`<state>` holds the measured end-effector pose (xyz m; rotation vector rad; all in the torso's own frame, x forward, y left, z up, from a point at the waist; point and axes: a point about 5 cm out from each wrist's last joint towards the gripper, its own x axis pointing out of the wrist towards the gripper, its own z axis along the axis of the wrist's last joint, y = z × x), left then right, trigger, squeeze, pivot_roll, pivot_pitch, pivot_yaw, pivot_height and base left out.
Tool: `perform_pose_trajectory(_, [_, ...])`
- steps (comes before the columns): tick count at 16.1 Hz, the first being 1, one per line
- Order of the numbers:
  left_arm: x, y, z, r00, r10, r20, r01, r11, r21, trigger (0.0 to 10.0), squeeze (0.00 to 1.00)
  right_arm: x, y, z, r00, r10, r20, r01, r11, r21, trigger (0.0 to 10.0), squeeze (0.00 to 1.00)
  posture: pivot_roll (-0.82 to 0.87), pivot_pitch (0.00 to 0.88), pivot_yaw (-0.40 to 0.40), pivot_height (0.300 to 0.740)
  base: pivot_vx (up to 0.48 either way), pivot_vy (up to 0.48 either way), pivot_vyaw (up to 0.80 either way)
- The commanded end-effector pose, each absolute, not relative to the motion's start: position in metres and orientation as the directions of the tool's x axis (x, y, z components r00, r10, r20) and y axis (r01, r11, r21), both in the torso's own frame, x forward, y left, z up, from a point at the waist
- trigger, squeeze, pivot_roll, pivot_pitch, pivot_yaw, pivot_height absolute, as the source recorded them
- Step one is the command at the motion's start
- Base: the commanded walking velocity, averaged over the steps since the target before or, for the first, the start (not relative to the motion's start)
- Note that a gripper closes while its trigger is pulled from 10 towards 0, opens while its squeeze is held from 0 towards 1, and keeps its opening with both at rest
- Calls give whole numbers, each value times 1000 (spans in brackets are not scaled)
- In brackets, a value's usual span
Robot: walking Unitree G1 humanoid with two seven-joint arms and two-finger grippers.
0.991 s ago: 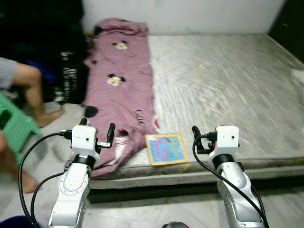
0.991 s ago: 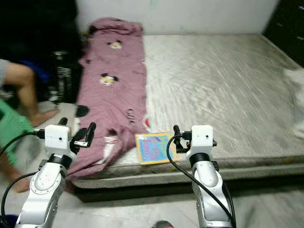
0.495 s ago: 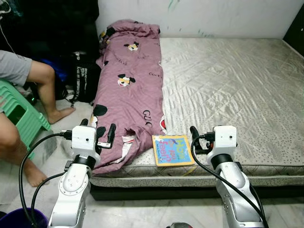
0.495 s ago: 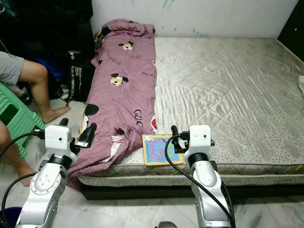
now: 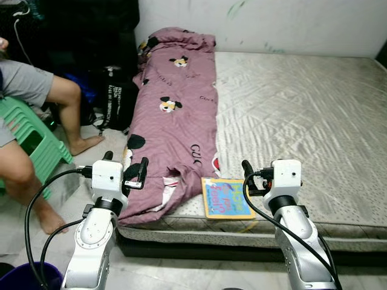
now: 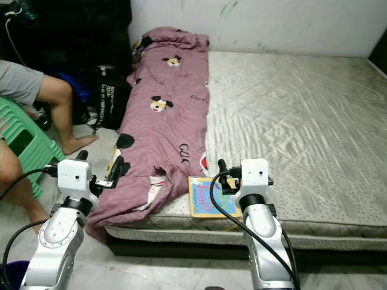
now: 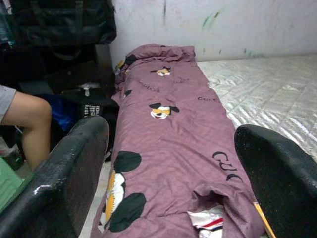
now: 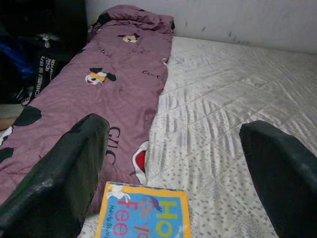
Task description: Clean up the room
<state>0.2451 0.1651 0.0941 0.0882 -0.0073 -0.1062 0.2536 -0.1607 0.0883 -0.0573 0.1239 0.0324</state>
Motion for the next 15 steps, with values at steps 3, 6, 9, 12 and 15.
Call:
perform_pose_trajectory(3, [246, 166, 97, 994, -112, 11, 110, 989, 96, 10000, 0, 256, -161, 90, 992, 31, -119, -37, 998, -49, 10000, 0, -2, 0, 11, 740, 330, 0, 0])
perform_pose_trajectory(6, [246, 166, 96, 994, -111, 9, 110, 989, 94, 10000, 0, 256, -161, 90, 992, 31, -119, -37, 998, -49, 10000, 0, -2, 0, 11, 740, 337, 0, 0])
perform_pose_trajectory(9, [246, 167, 95, 994, -108, 3, 107, 990, 94, 10000, 0, 256, -160, 90, 992, 31, -118, -37, 998, -49, 10000, 0, -2, 0, 12, 740, 92, 0, 0])
perform_pose_trajectory(12, [246, 167, 95, 995, -104, 2, 103, 990, 98, 10000, 0, 256, -160, 90, 992, 32, -119, -38, 998, -50, 10000, 0, -2, 0, 12, 740, 0, 0, 0])
perform_pose_trajectory(15, [247, 168, 95, 996, -85, 1, 85, 992, 95, 10000, 0, 257, -161, 88, 992, 30, -126, -37, 998, -49, 10000, 0, -2, 0, 12, 740, 0, 0, -267])
